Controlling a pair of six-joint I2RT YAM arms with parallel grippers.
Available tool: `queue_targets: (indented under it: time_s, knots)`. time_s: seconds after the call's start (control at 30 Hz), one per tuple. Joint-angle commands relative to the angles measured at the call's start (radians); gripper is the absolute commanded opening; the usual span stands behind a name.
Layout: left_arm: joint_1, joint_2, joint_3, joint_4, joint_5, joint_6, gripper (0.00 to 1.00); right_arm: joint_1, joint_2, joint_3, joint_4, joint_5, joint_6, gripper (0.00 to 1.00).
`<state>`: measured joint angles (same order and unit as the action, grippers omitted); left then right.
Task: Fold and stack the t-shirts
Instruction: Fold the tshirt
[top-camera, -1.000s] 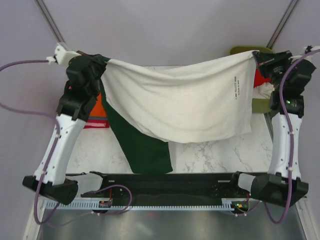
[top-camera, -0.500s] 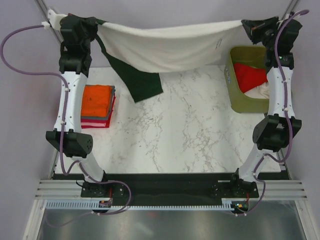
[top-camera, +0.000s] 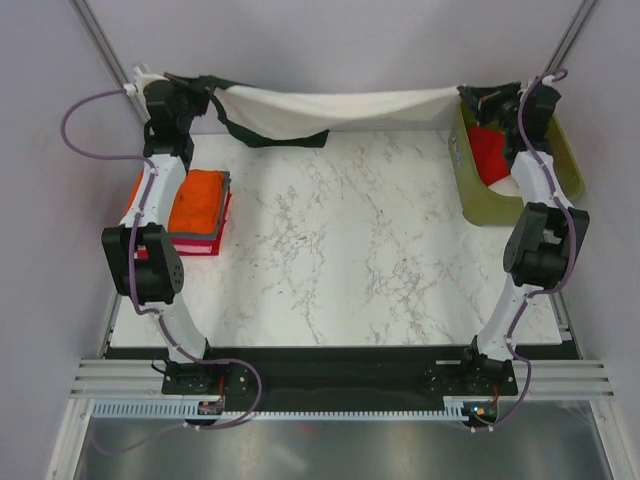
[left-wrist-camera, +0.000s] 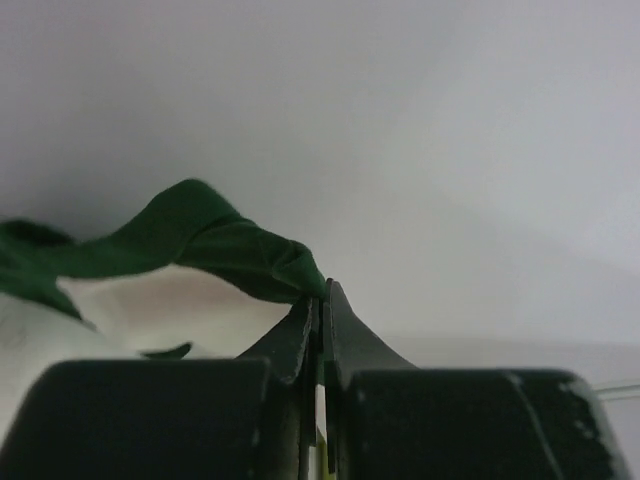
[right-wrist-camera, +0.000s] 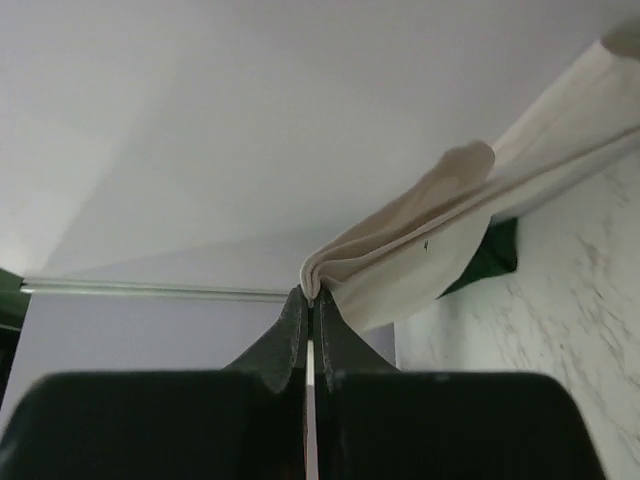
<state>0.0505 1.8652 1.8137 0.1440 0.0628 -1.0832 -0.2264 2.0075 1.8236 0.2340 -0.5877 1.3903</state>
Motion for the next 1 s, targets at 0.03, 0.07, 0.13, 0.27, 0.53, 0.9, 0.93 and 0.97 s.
queue_targets:
  time_s: [0.03, 0.07, 0.13, 0.27, 0.53, 0.9, 0.93, 0.97]
  knots:
    - [0.005, -0.138, -0.341, 0.256, 0.057, -0.049, 0.02, -0.007, -0.059, -0.217, 0.136, -0.06, -0.057, 0.0]
    - [0.005, -0.153, -0.39, 0.291, 0.051, -0.053, 0.02, -0.007, -0.064, -0.252, 0.148, -0.063, -0.066, 0.0]
    - [0.002, -0.182, -0.5, 0.299, 0.057, -0.049, 0.02, -0.007, -0.064, -0.345, 0.165, -0.067, -0.091, 0.0]
    - [-0.005, -0.218, -0.669, 0.382, 0.072, -0.076, 0.02, -0.007, -0.056, -0.463, 0.191, -0.064, -0.112, 0.0]
    - [-0.009, -0.314, -0.847, 0.379, 0.08, -0.041, 0.02, -0.008, -0.13, -0.601, 0.16, -0.049, -0.188, 0.0]
    - [-0.037, -0.397, -0.772, 0.171, 0.02, 0.089, 0.02, -0.004, -0.263, -0.559, -0.087, 0.038, -0.353, 0.0]
    - [-0.038, -0.403, -0.775, 0.154, -0.001, 0.097, 0.02, -0.004, -0.276, -0.567, -0.094, 0.042, -0.356, 0.0]
    - [-0.038, -0.414, -0.775, 0.135, -0.006, 0.1, 0.02, -0.004, -0.294, -0.582, -0.101, 0.049, -0.361, 0.0]
